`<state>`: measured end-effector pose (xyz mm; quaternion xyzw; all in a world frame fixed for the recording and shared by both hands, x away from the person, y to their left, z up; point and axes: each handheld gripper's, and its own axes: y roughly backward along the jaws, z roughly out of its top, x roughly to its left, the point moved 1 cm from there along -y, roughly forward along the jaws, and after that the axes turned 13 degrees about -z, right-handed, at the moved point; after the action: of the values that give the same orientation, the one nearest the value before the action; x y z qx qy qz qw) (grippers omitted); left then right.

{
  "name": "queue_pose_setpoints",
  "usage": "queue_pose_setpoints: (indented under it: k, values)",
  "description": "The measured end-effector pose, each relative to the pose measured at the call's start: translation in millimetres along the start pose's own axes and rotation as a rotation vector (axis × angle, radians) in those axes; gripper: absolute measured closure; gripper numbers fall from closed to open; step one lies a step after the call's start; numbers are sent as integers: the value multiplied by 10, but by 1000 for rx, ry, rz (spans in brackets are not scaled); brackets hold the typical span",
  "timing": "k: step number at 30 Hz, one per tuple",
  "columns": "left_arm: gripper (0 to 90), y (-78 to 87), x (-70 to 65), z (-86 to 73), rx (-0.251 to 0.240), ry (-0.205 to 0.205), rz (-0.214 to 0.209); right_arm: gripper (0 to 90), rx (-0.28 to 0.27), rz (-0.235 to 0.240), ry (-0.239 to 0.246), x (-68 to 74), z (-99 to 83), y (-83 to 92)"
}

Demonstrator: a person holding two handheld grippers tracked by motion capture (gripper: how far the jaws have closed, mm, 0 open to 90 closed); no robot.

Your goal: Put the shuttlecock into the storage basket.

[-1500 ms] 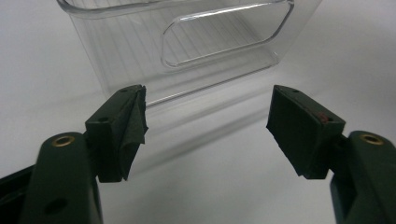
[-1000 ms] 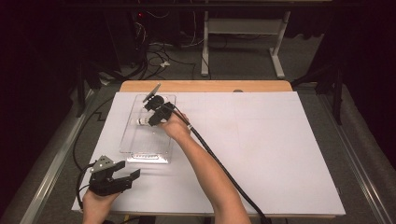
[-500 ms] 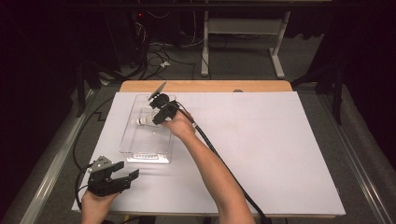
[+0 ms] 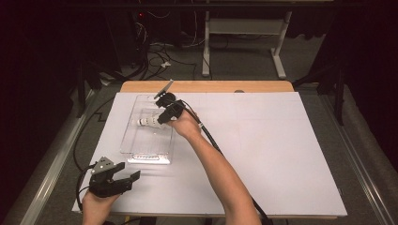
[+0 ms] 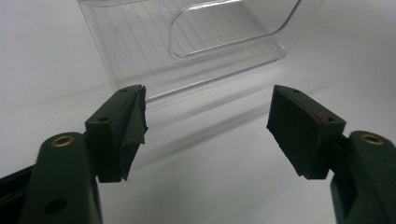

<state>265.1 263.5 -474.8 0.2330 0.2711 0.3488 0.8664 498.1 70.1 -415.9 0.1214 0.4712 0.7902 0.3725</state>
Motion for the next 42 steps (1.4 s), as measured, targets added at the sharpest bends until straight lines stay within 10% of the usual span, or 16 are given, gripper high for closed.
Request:
queue_pose_setpoints:
  k: [42]
  values:
    - [292, 7, 11, -5, -5, 6, 2, 546, -88, 29, -26, -84, -152, 273]
